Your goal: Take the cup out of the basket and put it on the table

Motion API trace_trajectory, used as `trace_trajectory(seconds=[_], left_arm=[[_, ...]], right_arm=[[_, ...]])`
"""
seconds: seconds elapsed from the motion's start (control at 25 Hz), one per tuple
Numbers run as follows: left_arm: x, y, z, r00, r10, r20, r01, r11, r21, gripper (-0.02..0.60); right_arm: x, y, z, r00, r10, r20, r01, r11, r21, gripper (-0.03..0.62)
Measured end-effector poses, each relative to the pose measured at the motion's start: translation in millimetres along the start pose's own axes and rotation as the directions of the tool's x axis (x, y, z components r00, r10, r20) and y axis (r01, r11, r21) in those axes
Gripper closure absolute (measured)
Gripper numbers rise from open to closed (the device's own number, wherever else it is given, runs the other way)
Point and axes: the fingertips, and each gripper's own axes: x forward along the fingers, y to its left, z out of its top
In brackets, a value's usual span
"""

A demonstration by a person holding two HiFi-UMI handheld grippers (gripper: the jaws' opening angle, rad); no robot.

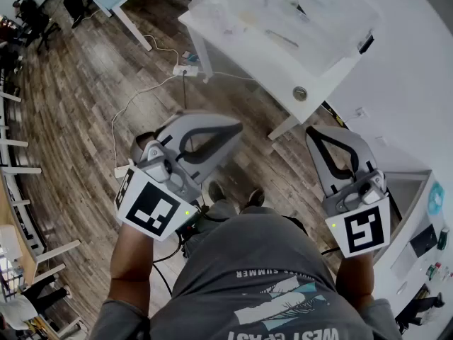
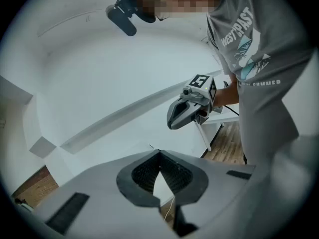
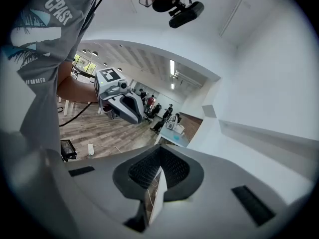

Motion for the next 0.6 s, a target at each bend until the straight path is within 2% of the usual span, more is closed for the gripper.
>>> trace_trajectory(seconds=[0.6], left_arm=[[29,-11,20,1.0,0.008,-0.007,-0.008,1.0,0.0,0.572]], right_arm=[[-22,-18,-19,1.0,0.012,0.026,-0.013,0.999,0.037,0.582]])
